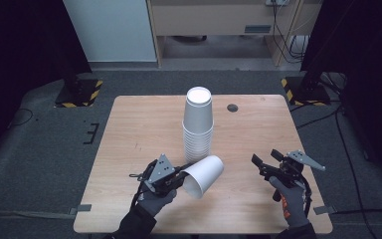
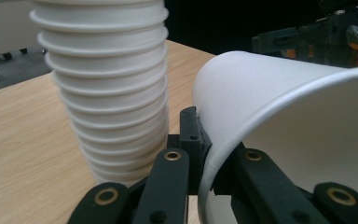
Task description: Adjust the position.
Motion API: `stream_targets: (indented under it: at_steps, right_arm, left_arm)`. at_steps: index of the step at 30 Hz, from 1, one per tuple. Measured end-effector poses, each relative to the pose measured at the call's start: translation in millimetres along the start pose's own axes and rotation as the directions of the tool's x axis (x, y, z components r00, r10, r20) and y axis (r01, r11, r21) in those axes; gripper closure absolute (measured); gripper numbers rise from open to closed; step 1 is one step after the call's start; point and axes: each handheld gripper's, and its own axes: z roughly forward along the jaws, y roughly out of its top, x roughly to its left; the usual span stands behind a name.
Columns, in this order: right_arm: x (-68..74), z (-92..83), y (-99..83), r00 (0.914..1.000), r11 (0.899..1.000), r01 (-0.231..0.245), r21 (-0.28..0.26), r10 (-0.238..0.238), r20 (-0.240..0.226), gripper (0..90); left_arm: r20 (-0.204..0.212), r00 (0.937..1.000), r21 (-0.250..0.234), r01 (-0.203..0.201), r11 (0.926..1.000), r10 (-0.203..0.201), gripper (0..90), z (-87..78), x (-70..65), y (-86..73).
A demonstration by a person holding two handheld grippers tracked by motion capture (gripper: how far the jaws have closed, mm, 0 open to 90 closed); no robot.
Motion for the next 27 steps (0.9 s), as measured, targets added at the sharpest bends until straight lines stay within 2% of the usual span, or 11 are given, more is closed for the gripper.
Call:
stream_targets:
  at_steps: [6, 10, 17, 27]
  right_arm:
    - [-5.1, 1.8, -5.0, 0.9964, 0.996, 0.071, 0.044, -0.073, 0.042, 9.2]
    - [-5.7, 2.5, -6.4, 0.9934, 0.994, 0.096, 0.057, -0.100, 0.057, 9.4]
    - [-5.9, 3.2, -8.2, 0.9928, 0.993, 0.097, 0.070, -0.102, 0.063, 9.6]
    - [-7.0, 5.2, -10.7, 0.9890, 0.989, 0.115, 0.094, -0.123, 0.083, 9.5]
  left_arm:
    - [-0.012, 0.9996, -0.010, 0.026, 0.9996, -0.026, 85.6, -11.1, 7.3, -3.0]
    - [-0.007, 0.9998, 0.006, 0.019, 0.9998, -0.019, 85.6, -17.1, 8.8, -7.3]
    - [-0.037, 0.9989, 0.019, 0.031, 0.9993, -0.030, 85.4, -34.6, 16.2, -16.9]
    - [-0.116, 0.9903, 0.007, 0.077, 0.9970, -0.076, 85.4, -60.0, 34.2, -27.1]
